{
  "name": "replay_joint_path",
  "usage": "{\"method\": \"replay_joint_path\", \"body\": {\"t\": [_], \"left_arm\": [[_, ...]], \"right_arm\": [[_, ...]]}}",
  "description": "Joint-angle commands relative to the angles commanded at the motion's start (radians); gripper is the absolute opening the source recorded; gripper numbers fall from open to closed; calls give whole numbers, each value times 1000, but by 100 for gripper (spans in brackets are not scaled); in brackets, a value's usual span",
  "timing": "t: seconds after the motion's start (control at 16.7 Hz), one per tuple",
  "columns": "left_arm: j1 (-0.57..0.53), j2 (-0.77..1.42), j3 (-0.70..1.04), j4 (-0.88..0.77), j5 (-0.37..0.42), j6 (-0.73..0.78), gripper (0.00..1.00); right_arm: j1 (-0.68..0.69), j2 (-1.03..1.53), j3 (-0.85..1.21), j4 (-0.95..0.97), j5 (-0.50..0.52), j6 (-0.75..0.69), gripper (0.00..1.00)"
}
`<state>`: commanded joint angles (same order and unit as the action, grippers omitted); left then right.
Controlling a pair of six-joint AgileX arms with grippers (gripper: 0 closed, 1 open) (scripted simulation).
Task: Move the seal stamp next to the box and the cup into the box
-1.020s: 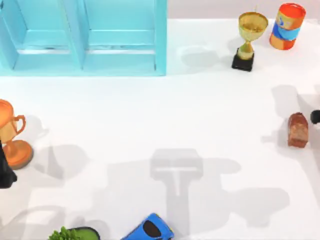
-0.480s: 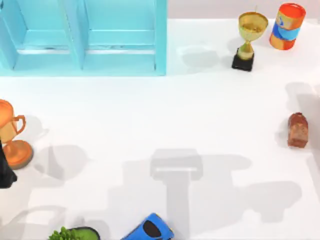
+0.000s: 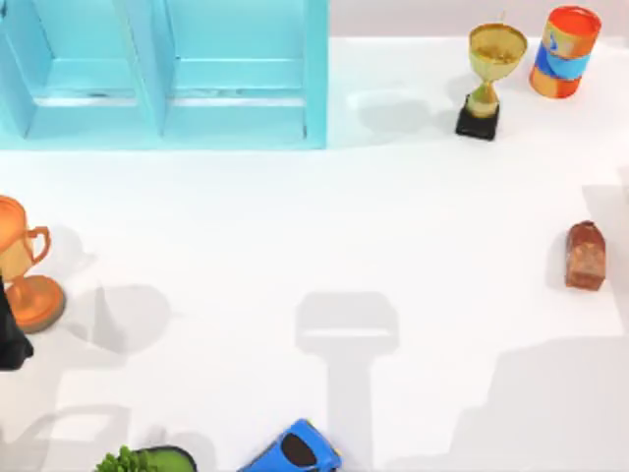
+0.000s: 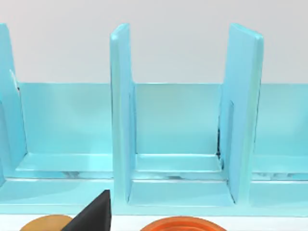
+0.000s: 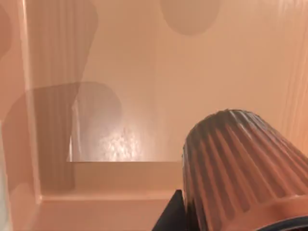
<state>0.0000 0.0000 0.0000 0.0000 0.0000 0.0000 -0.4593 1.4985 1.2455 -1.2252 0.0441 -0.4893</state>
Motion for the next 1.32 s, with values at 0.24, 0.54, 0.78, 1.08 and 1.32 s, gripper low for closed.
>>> {"method": "replay_joint_path", "body": {"t": [0.24, 0.54, 0.78, 1.08, 1.32], "left_arm": [[0, 0, 0, 0, 0, 0, 100], [0, 0, 0, 0, 0, 0, 100], [0, 0, 0, 0, 0, 0, 100], [0, 0, 0, 0, 0, 0, 100], [0, 0, 0, 0, 0, 0, 100]], "right_arm": [[-114, -19, -67, 16, -26, -112, 0], [-139, -18, -93, 16, -41, -99, 0], [-135, -15, -101, 28, -43, -99, 0], [-139, 12, -207, 163, -45, -100, 0], [-136, 40, -289, 271, -41, -96, 0]]}}
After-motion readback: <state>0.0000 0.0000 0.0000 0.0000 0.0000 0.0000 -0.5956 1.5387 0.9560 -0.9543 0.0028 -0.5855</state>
